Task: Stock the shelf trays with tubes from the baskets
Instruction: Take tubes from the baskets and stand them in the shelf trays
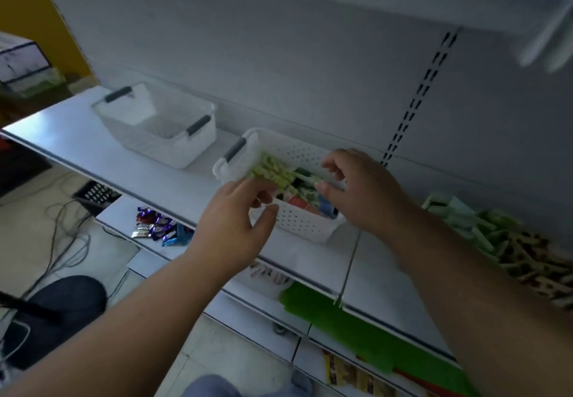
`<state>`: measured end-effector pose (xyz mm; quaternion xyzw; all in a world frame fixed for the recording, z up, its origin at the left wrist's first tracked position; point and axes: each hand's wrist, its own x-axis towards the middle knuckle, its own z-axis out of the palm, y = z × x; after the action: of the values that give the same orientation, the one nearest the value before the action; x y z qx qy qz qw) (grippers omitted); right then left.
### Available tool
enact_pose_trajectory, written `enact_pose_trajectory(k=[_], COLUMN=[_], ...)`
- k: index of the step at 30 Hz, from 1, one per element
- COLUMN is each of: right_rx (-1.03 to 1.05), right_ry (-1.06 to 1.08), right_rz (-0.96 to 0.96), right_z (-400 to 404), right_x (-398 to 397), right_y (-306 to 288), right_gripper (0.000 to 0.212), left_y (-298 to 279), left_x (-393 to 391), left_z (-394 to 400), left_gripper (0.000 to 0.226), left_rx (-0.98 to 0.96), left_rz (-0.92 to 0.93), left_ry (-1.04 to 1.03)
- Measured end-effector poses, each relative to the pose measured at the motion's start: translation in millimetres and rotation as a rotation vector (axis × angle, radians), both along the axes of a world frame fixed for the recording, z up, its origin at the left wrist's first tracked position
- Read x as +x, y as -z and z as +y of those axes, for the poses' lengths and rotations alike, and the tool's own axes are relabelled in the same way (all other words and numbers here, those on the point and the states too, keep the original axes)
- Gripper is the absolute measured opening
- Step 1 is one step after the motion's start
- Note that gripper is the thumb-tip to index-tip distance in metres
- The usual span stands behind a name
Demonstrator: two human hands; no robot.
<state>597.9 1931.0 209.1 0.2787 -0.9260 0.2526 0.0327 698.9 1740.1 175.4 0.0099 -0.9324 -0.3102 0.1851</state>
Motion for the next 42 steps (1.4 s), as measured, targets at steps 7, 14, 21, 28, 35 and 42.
enact_pose_trajectory(k=[7,14,21,28,35,42], right_rx=[0.564,0.789,0.082,-0.228,-0.341,-0.573], right_ry=[0.055,0.239,0.499,0.696,0.766,0.788], right_rz=[-0.169,-0.331,-0.113,-0.045,-0.038,-0.021], right_z=[-58,-83,-61,-54,-48,-32], right_x=[-74,-85,-20,33,50,71], right_y=[38,49,14,11,20,15], right_gripper=[0.043,0.031,0.019,0.026,0.027,0.028], left_y=[-2,-10,-13,16,9,-18], left_x=[-76,-128,-176,-203,-197,-141], left_z=[-56,-89,-59,-13,-20,-16], left_gripper=[0.018,0.021,0.025,0.026,0.018,0.011], left_rx=[0.023,-0.148,-0.443,-0.938,-0.566,0.199], left_rz=[-0.001,-0.129,-0.412,-0.413,-0.297,-0.203], left_ry=[0.208,0.458,0.704,0.93,0.811,0.551])
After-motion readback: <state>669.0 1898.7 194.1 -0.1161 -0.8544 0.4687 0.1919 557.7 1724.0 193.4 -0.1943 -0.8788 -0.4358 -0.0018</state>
